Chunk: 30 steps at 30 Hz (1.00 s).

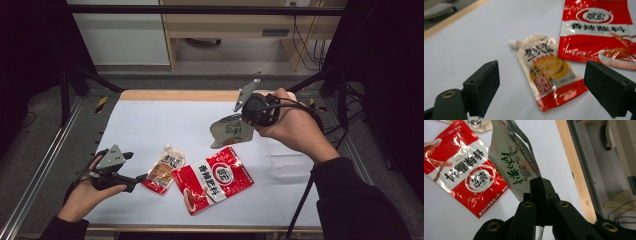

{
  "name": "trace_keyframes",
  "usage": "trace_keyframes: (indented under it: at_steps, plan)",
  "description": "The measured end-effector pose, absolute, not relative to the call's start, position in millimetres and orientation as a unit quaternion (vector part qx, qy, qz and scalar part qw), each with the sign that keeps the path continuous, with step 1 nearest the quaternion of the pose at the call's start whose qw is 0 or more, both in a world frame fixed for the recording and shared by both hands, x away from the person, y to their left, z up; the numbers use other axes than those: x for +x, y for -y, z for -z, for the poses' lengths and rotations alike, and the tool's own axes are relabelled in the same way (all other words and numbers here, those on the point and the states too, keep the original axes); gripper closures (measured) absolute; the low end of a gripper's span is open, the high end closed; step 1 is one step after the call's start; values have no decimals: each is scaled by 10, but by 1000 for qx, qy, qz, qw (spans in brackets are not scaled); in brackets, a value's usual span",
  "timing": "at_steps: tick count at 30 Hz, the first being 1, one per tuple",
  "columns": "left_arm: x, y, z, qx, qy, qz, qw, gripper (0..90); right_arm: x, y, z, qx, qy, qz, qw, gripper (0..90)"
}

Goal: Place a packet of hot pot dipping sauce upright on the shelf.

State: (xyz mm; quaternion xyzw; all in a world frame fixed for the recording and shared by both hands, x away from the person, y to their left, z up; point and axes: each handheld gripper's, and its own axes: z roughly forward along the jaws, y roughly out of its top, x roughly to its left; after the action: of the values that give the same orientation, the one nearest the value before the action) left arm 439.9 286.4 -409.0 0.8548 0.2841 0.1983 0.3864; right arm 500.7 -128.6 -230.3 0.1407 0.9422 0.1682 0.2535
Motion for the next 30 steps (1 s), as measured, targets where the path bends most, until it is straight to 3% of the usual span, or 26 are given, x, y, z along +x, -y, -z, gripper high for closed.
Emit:
trace_keyframes:
  at_steps: [11, 30]
  plan:
    - [4300, -3158, 4454, 829, -339, -198, 398, 87, 4950, 1764, 2264, 181, -933, -163, 267, 900]
    - [4336, -3274, 4523, 828, -356, -219, 374, 82, 4849, 2624, 2403, 248, -903, -187, 295, 900]
